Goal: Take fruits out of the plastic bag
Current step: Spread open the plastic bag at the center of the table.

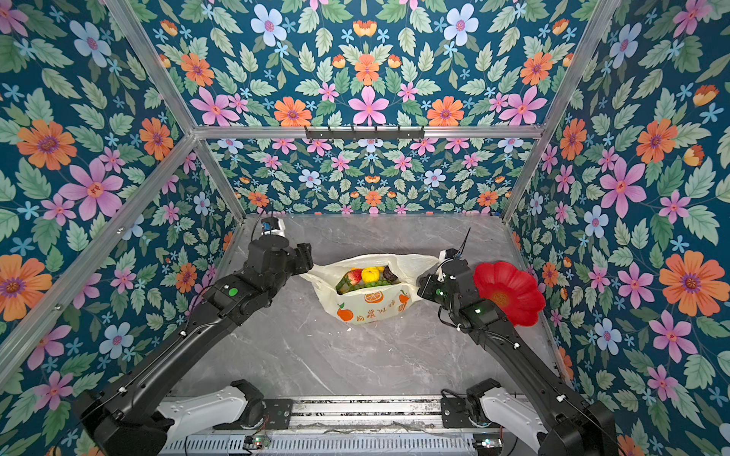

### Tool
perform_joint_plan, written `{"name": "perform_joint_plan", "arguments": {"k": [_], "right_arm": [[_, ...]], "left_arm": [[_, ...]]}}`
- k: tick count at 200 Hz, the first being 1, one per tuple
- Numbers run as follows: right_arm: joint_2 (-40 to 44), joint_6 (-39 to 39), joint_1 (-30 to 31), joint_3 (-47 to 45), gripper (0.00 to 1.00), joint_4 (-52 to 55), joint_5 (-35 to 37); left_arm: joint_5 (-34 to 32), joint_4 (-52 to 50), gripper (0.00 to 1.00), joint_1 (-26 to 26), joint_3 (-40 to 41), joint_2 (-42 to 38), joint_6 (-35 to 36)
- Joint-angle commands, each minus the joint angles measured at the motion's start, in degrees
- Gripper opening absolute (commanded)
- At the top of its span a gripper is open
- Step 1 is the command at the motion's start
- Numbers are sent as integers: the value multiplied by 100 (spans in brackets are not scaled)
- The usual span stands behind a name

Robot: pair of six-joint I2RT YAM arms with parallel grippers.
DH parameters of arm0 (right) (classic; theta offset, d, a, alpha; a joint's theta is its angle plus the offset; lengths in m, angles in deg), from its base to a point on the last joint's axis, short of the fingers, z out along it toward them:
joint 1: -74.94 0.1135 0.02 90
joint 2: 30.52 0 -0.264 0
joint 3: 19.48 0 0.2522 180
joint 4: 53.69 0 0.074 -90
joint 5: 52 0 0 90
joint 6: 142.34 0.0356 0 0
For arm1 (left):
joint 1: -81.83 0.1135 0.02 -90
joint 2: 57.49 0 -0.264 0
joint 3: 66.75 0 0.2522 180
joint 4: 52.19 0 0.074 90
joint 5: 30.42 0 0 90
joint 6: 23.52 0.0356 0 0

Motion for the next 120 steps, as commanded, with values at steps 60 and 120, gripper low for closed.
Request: {"name": "perform_joint_plan", "arguments": {"k": [60,120], "right_arm": [[79,-104,35,42,0,46,81],[218,-133,35,-43,0,-2,99]], "left_arm": [[-782,-1636,70,-1424,-1703,1974,-223],[-895,-2056,78,-1407,-1377,2963,-694]]}}
